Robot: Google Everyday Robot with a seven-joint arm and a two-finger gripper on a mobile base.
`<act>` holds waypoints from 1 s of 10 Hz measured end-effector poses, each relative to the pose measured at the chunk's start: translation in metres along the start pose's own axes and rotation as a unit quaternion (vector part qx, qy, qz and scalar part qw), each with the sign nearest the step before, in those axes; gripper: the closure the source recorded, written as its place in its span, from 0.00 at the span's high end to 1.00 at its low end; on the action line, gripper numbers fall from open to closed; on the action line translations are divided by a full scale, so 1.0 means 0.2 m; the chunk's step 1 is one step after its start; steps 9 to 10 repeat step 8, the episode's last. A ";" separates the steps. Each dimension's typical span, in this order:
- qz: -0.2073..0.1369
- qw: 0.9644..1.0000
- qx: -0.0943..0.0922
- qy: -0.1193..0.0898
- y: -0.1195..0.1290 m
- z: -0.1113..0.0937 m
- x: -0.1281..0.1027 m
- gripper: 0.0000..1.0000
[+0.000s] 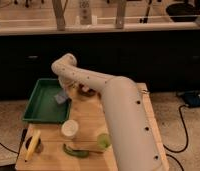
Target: Wipe tray with sponge
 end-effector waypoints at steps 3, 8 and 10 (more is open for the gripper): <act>-0.001 1.000 0.000 0.000 0.00 0.00 0.00 0.02; -0.013 1.000 0.001 0.000 -0.02 0.00 -0.04 0.02; -0.013 1.000 0.001 0.000 -0.02 0.00 -0.04 0.02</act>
